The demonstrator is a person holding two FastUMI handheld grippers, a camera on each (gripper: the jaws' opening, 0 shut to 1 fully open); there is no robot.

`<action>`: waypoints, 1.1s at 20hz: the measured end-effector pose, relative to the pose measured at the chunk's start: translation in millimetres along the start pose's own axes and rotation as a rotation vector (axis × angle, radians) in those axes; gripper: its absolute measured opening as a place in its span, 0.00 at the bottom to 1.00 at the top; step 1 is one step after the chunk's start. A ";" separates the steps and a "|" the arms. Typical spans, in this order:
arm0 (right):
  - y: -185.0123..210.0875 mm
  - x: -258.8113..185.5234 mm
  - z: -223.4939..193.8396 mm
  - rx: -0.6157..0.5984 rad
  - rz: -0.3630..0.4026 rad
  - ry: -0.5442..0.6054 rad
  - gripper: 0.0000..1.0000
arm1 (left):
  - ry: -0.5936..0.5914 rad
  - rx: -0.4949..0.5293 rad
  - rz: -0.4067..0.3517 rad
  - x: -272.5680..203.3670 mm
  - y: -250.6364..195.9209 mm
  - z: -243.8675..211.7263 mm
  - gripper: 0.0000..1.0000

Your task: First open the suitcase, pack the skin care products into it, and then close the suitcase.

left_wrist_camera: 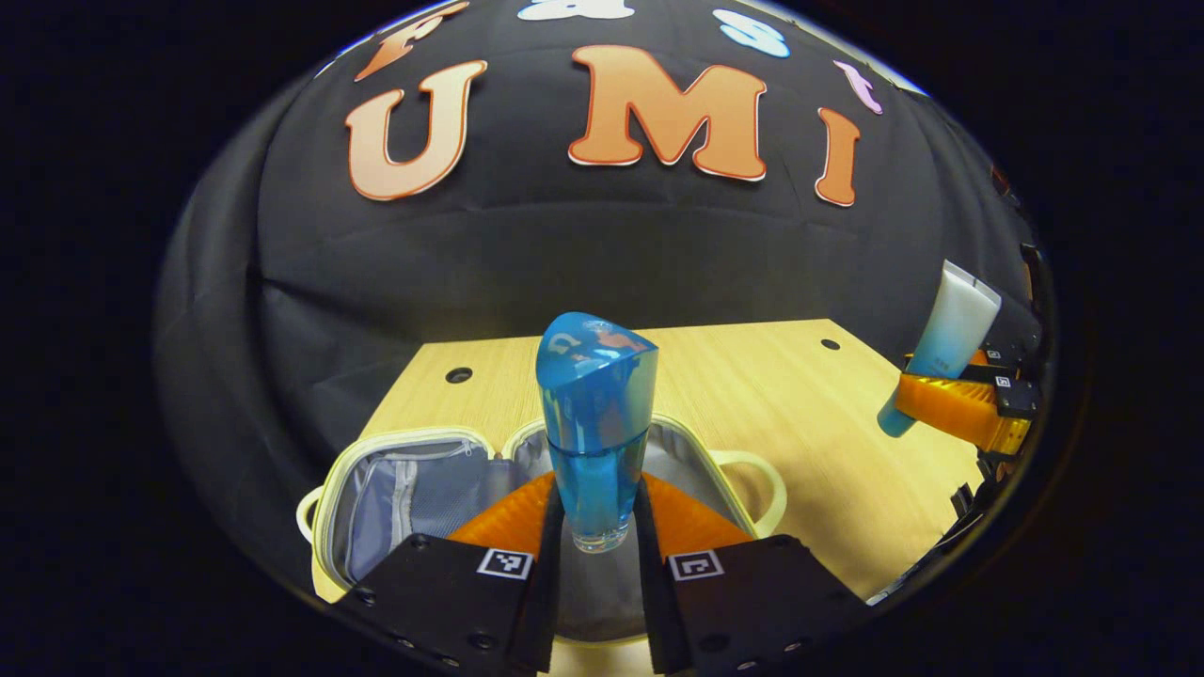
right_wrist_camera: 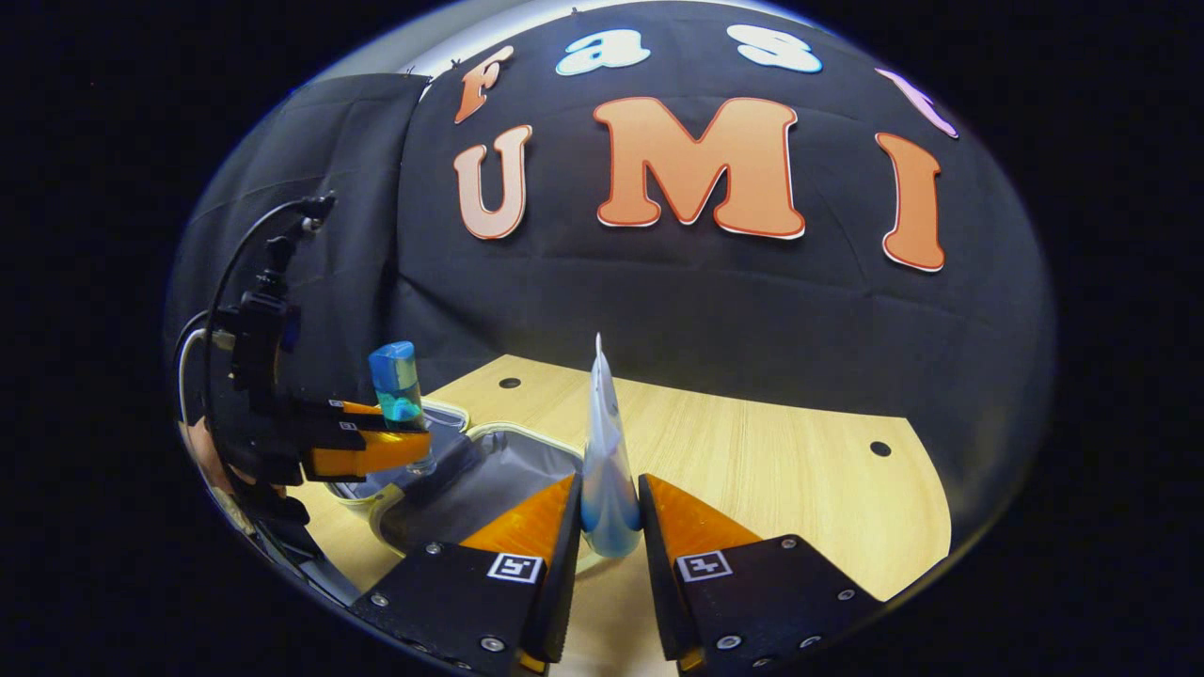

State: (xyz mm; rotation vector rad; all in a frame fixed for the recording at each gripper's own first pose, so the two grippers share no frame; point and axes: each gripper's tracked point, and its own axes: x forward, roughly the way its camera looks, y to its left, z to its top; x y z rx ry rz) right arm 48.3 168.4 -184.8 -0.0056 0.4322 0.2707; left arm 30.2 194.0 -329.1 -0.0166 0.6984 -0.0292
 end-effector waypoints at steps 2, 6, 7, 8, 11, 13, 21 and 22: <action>13.7 5.0 -9.4 0.000 -0.014 0.021 0.38 | 0.059 0.002 -0.033 13.9 4.6 -19.2 0.38; 34.4 15.5 -22.2 0.013 -0.026 0.061 0.38 | 0.166 -0.008 -0.096 32.6 6.5 -57.5 0.38; 37.8 17.4 -24.2 0.014 -0.031 0.067 0.38 | 0.189 -0.009 -0.106 37.6 7.4 -66.2 0.38; 41.0 19.3 -26.3 0.016 -0.029 0.076 0.38 | 0.212 -0.008 -0.112 40.9 8.0 -75.2 0.38; 47.5 26.5 -32.6 0.022 -0.036 0.093 0.38 | 0.285 -0.023 -0.132 49.9 6.7 -96.3 0.39; 50.6 30.4 -37.7 0.028 -0.037 0.106 0.38 | 0.335 -0.042 -0.143 55.4 5.4 -108.5 0.38; 54.7 39.8 -54.3 0.074 -0.049 0.151 0.38 | 0.445 -0.051 -0.163 75.4 -2.9 -121.0 0.38; 53.9 40.5 -54.4 0.077 -0.052 0.152 0.38 | 0.456 -0.066 -0.163 78.0 -6.0 -120.2 0.38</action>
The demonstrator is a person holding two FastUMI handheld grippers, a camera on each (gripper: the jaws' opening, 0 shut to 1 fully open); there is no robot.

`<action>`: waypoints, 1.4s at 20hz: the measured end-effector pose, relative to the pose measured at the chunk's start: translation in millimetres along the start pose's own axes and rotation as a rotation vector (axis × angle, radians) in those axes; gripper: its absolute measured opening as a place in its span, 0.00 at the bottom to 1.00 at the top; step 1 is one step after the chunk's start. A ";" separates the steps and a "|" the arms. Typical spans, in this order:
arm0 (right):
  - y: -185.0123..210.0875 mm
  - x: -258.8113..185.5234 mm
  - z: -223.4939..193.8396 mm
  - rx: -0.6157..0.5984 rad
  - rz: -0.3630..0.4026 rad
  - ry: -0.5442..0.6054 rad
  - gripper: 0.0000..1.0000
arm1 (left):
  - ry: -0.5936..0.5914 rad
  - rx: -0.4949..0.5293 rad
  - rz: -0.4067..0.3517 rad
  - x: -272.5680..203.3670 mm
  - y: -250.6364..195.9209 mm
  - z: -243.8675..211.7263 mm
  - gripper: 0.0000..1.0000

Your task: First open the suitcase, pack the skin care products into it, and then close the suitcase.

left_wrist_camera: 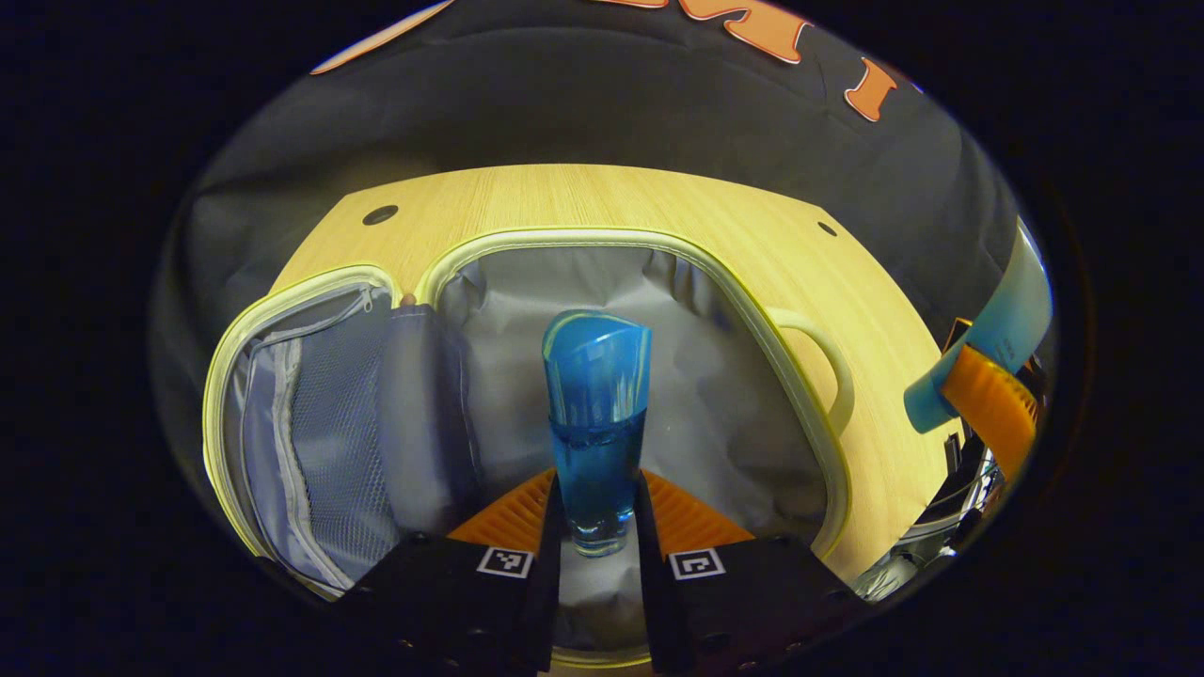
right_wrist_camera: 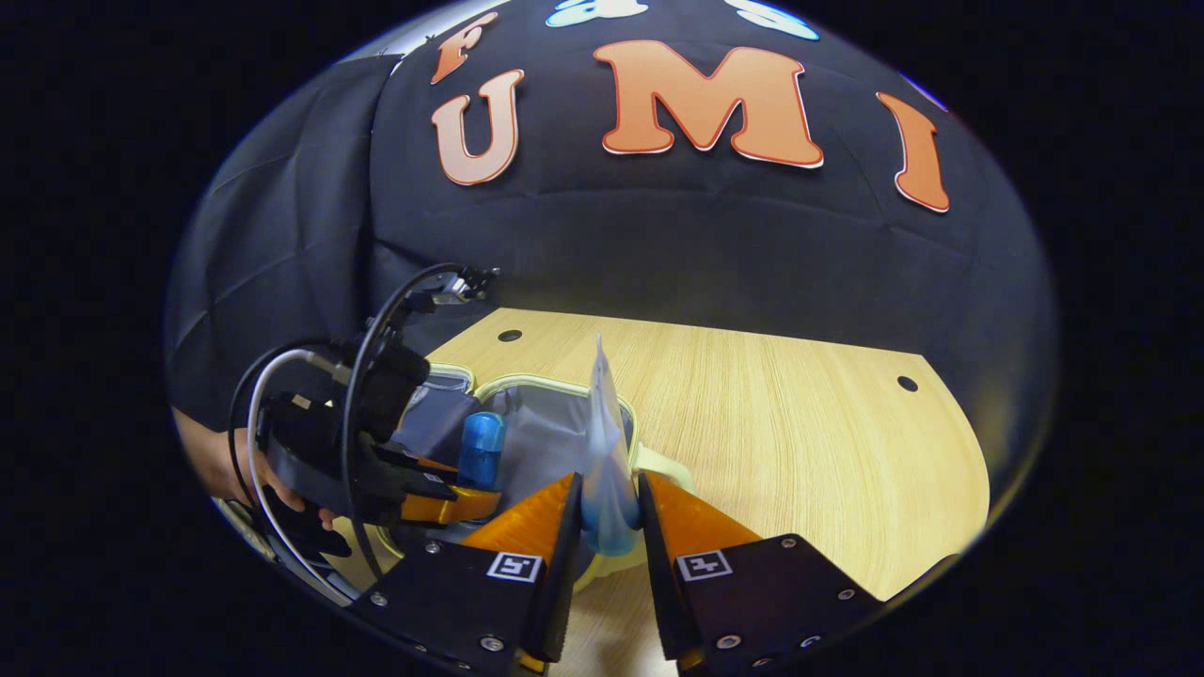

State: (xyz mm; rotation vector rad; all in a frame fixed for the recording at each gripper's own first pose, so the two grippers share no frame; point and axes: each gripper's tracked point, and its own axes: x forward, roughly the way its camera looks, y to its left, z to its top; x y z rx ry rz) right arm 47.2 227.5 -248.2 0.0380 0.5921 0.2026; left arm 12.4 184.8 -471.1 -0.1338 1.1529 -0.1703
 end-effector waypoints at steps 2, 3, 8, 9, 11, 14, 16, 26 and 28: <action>-1.3 0.8 -0.6 0.003 0.001 0.007 0.38 | 0.069 -0.052 0.003 8.3 -1.3 -6.5 0.38; -2.7 1.5 -0.2 0.003 -0.002 0.007 0.38 | 0.093 -0.080 0.001 11.7 -2.6 -9.0 0.38; -4.0 1.9 -3.7 0.009 0.009 0.022 0.33 | 0.147 -0.147 0.037 27.6 4.1 -16.9 0.39; -3.5 2.7 -5.0 0.008 0.011 0.028 0.38 | 0.151 -0.171 0.041 25.5 3.4 -14.6 0.38; -1.6 6.0 -9.2 0.008 0.024 0.048 0.38 | 0.159 -0.182 0.039 25.1 3.1 -14.6 0.43; -0.1 13.6 -16.4 0.020 0.049 0.081 0.38 | 0.125 -0.181 -0.021 17.4 -7.8 -10.9 0.48; 8.4 16.9 -17.0 0.035 0.073 0.098 0.38 | 0.086 -0.176 -0.051 4.7 -13.5 -7.6 0.65; 60.1 57.1 -48.2 0.111 0.185 0.271 0.38 | -0.216 -0.186 0.062 -123.0 66.8 18.2 0.87; 69.3 66.0 -57.0 0.121 0.191 0.310 0.38 | -0.243 -0.211 0.101 -148.1 92.2 16.8 0.87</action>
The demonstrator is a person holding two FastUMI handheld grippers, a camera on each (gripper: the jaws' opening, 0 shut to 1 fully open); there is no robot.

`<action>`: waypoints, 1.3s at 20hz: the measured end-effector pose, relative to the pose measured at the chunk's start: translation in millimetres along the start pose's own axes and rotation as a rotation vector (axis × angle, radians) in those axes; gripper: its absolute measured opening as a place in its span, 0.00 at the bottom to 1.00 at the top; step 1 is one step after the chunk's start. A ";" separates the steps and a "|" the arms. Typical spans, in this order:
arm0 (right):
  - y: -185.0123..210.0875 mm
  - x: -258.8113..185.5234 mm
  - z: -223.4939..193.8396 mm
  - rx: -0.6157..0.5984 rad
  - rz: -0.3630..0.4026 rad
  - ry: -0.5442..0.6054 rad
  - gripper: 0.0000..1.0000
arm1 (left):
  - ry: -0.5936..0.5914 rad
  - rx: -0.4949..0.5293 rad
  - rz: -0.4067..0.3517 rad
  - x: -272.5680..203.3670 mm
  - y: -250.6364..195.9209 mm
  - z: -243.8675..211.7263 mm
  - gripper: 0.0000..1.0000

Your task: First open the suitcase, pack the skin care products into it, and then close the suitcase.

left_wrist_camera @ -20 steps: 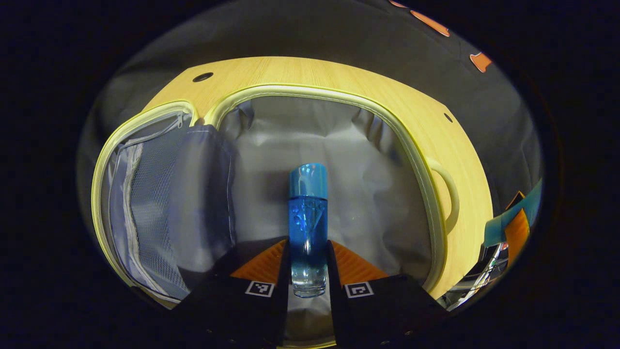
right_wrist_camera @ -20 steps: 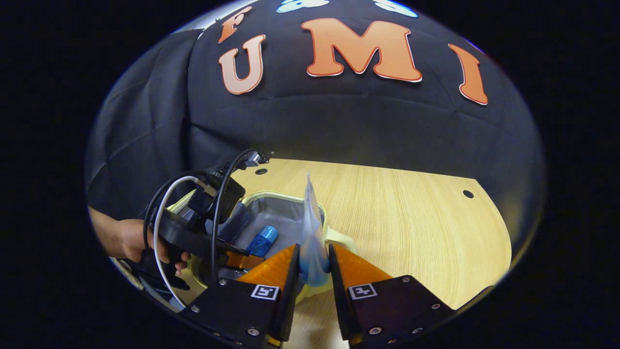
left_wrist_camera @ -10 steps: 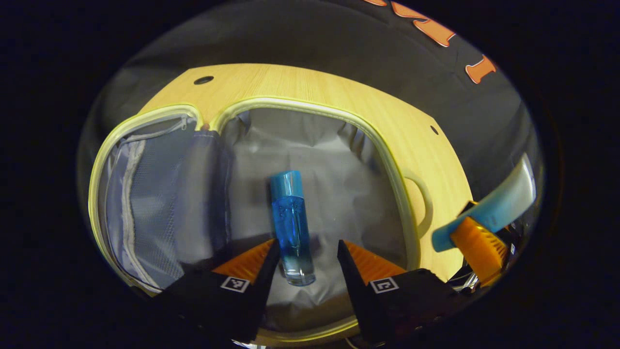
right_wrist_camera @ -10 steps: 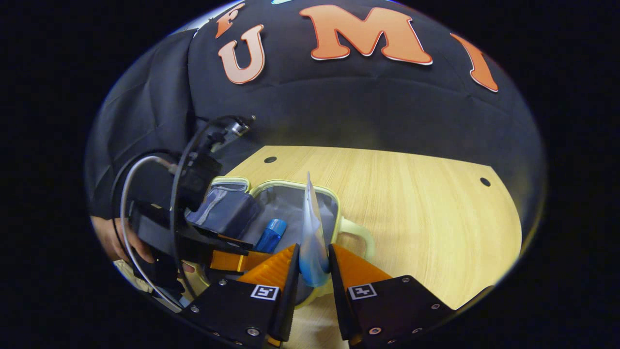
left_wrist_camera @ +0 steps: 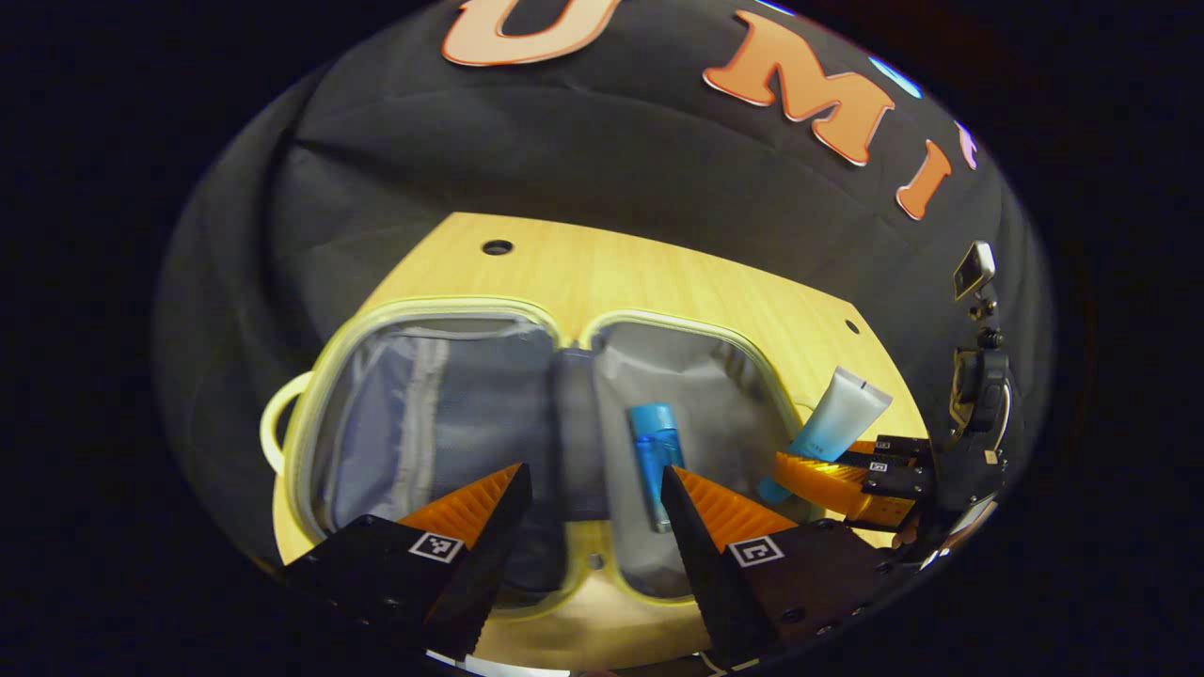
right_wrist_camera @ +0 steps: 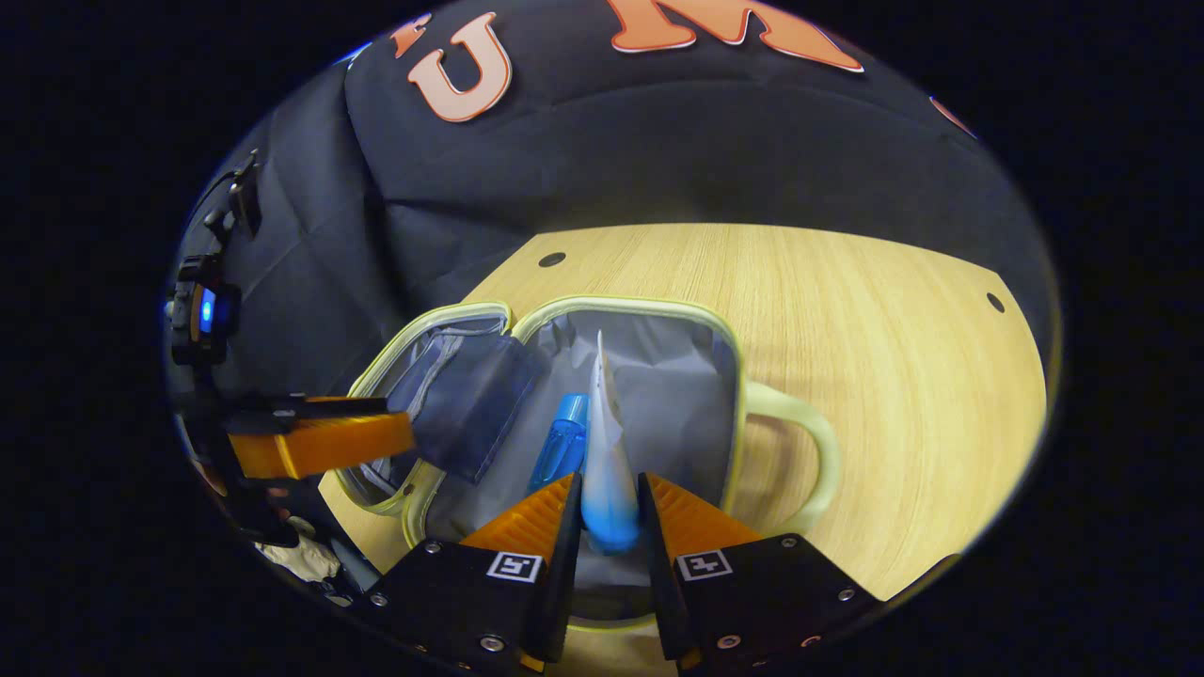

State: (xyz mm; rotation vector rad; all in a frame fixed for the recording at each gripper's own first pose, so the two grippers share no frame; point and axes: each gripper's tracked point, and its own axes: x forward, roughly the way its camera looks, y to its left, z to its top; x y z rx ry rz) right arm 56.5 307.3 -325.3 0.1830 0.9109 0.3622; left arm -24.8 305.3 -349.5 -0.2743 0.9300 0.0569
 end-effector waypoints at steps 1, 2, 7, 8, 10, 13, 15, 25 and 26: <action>-0.6 4.0 -4.3 0.012 -0.004 0.021 0.38 | -0.007 -0.019 0.023 -10.1 14.8 3.1 0.87; -1.8 7.2 -8.6 0.029 -0.007 0.049 0.38 | -0.015 -0.044 0.043 -22.6 27.4 6.8 0.87; -14.2 31.7 -24.2 0.048 -0.079 0.134 0.38 | -0.062 -0.165 0.163 -85.4 97.3 18.9 0.87; -13.7 37.4 -24.0 0.059 -0.091 0.144 0.38 | -0.069 -0.184 0.191 -95.7 108.0 18.5 0.92; -19.1 41.1 -21.5 0.063 -0.123 0.148 0.39 | -0.084 -0.221 0.235 -111.4 130.1 11.3 0.87; -27.4 42.6 -23.6 0.086 -0.170 0.167 0.38 | -0.095 -0.292 0.298 -123.5 168.1 0.4 0.92; -25.1 43.1 -23.4 0.091 -0.176 0.169 0.38 | -0.094 -0.338 0.315 -123.6 191.6 -4.0 0.86; -24.8 0.6 10.9 0.119 -0.162 -0.013 0.73 | -0.148 -0.709 0.212 -98.0 243.9 -11.7 0.87; -28.1 -7.3 16.3 0.105 -0.171 -0.039 0.77 | -0.155 -0.752 0.193 -93.4 245.5 -10.8 0.87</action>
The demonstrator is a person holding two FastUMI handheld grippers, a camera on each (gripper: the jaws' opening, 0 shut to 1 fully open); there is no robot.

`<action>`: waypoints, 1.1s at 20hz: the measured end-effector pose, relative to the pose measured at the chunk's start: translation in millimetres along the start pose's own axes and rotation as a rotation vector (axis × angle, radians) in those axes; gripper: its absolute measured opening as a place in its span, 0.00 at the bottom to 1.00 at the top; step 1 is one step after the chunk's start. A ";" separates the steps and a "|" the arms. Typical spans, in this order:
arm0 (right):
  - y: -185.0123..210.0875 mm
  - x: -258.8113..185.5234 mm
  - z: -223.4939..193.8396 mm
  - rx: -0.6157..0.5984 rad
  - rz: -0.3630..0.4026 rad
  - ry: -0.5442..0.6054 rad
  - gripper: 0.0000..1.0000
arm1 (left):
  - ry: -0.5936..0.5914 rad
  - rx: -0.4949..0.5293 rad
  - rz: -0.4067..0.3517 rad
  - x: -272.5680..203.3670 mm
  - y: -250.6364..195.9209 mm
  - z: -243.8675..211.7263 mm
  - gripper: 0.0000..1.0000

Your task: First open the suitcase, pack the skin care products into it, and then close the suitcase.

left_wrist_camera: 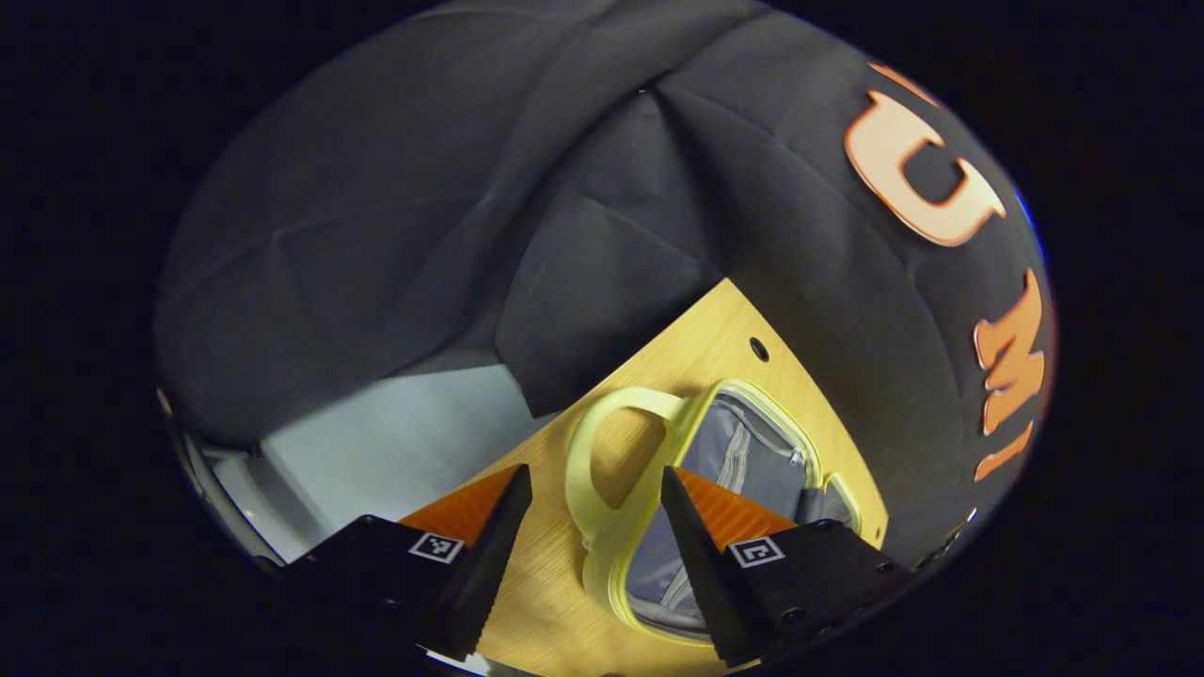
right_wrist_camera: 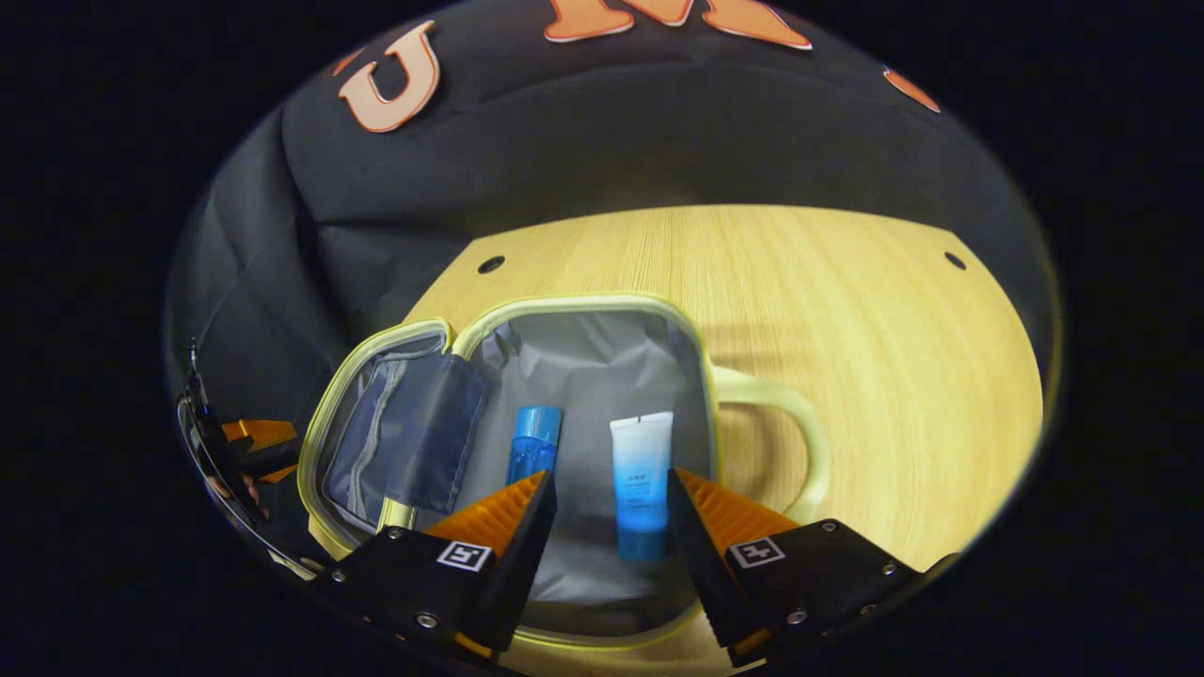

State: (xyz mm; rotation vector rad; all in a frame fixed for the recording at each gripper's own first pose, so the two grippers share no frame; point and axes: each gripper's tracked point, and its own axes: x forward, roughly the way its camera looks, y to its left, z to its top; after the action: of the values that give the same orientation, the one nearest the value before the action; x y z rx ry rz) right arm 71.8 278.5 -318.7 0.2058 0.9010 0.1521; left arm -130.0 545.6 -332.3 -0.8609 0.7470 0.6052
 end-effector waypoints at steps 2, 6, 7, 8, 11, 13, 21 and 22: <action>-6.7 -14.3 10.6 -0.019 -0.010 -0.055 0.81 | 0.017 -0.091 -0.049 6.0 -1.2 0.9 0.86; -26.8 -39.7 32.1 -0.077 -0.041 -0.161 0.85 | 0.058 -0.213 -0.125 27.0 -5.9 -5.5 0.89; -35.1 -46.6 35.9 -0.091 -0.058 -0.179 0.85 | 0.066 -0.218 -0.122 31.5 -2.5 -6.9 0.77; -40.9 -52.7 39.9 -0.102 -0.069 -0.192 0.86 | 0.054 -0.233 -0.111 35.1 5.1 -3.4 0.66; -57.5 -71.5 49.5 -0.115 -0.096 -0.228 0.86 | 0.050 -0.244 -0.166 49.3 3.5 -6.0 0.19; -69.0 -80.6 55.1 -0.133 -0.115 -0.242 0.86 | 0.018 -0.197 -0.171 40.4 5.4 1.9 0.13; -98.3 -112.8 83.0 -0.221 -0.146 -0.333 0.86 | -0.112 -0.002 -0.322 -56.9 -82.8 53.6 0.05; -98.4 -114.8 85.6 -0.222 -0.138 -0.339 0.86 | -0.130 0.021 -0.347 -70.6 -98.0 55.8 0.05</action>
State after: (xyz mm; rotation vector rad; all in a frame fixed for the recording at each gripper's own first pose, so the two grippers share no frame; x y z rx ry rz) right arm 73.5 148.6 -203.4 -0.0383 0.5531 0.0841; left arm -82.4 529.4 -209.1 -0.8982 0.4704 0.3389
